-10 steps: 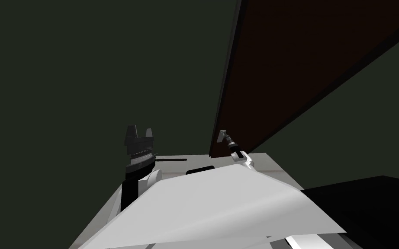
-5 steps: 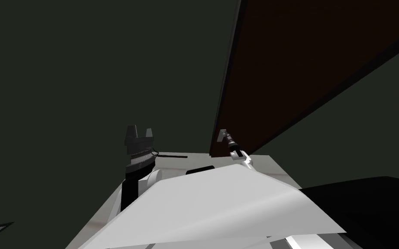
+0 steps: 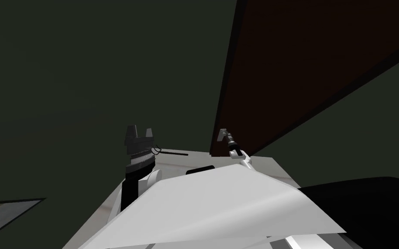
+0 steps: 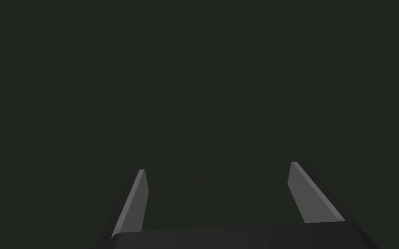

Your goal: Pull the door open

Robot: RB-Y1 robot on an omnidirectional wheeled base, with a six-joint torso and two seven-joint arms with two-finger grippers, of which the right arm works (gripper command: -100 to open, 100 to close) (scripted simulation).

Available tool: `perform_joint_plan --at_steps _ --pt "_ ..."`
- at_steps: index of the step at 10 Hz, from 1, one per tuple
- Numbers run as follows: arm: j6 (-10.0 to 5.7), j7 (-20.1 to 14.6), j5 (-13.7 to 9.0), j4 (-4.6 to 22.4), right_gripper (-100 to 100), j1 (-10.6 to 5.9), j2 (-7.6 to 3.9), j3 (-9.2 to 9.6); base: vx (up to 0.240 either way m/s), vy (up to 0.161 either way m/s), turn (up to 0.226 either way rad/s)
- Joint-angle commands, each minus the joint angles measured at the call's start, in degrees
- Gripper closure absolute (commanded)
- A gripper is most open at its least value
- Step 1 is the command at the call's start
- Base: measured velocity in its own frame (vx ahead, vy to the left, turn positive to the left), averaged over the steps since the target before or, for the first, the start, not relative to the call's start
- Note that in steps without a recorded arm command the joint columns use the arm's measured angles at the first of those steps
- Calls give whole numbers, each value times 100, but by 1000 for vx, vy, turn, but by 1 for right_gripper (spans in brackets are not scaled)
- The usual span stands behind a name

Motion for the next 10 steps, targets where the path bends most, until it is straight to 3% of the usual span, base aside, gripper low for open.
perform_joint_plan --at_steps 1,2,3,5,8,10 --pt "-21 -207 -110 -7 100 -41 19 43 -71 -37 94" --pt "-5 -409 -297 40 100 -93 21 53 -75 -46 139" --pt "-5 -432 -297 40 100 -93 21 53 -60 -34 71" --pt "26 -799 -673 134 100 -197 25 71 -79 -41 131" --pt "42 -1107 -861 181 100 -248 27 81 -65 -29 86" --pt "74 -1486 -1236 275 100 -352 31 99 -83 -36 123"
